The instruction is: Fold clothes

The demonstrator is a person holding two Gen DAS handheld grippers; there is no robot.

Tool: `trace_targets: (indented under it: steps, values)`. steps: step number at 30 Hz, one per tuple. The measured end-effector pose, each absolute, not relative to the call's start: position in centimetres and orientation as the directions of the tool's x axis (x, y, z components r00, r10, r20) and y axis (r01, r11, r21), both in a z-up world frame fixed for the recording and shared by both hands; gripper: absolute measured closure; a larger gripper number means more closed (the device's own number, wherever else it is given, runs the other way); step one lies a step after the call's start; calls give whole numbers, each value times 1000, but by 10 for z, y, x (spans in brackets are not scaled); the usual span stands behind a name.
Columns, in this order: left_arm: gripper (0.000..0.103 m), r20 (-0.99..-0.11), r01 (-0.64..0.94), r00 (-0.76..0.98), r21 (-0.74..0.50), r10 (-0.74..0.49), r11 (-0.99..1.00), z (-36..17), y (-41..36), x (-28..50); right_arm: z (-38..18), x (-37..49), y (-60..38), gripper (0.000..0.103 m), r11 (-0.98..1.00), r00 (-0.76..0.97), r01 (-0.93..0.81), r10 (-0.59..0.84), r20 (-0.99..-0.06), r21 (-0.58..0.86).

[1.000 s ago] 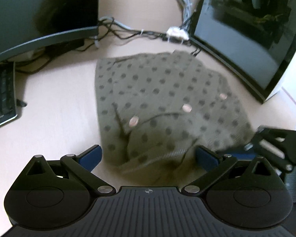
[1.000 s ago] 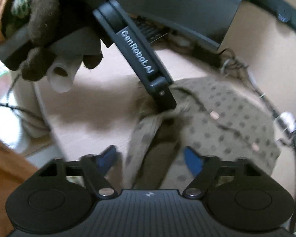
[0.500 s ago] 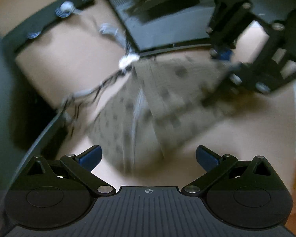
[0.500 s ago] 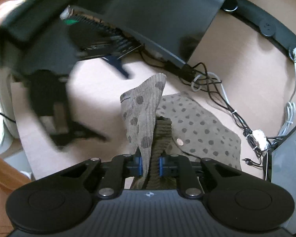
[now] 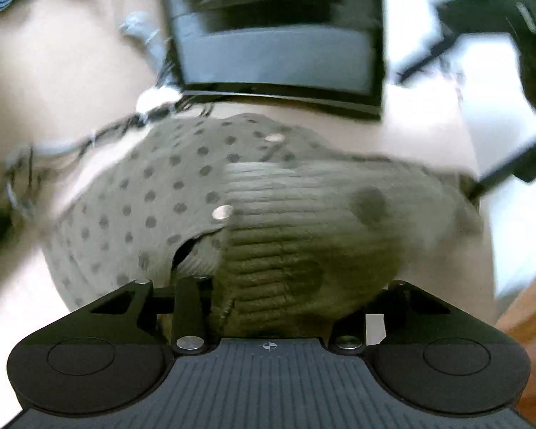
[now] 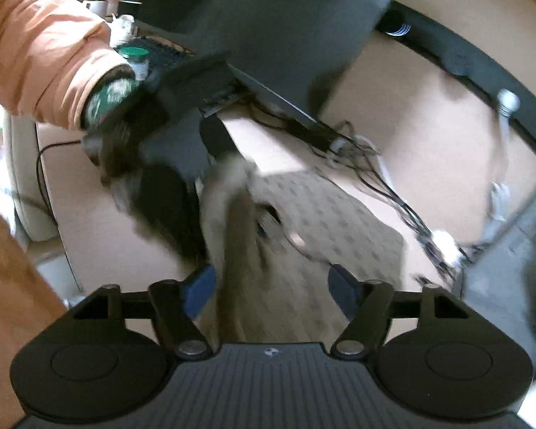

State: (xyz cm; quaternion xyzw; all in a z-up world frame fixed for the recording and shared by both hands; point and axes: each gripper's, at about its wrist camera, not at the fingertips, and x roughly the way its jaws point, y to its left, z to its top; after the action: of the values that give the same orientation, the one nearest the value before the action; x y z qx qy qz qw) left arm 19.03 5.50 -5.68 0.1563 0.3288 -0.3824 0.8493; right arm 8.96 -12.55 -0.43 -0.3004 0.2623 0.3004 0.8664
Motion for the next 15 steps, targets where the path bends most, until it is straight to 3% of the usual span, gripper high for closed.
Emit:
trace_targets:
  steps: [4,9,15]
  values:
    - [60,-666,659,451,-201,-595,725,-51,71,212,-26,82,-168,32,711,727,-573,210,-654,-408]
    - [61,-656,587,433,-315,-618,746,-52,82,223,-73,68,-165,32,617,758,-588,193,-623,-523]
    - [61,-656,538,461,-330,-598,776,-49,92,218,-96,111,-127,33,562,865,-494,242,-440,-664]
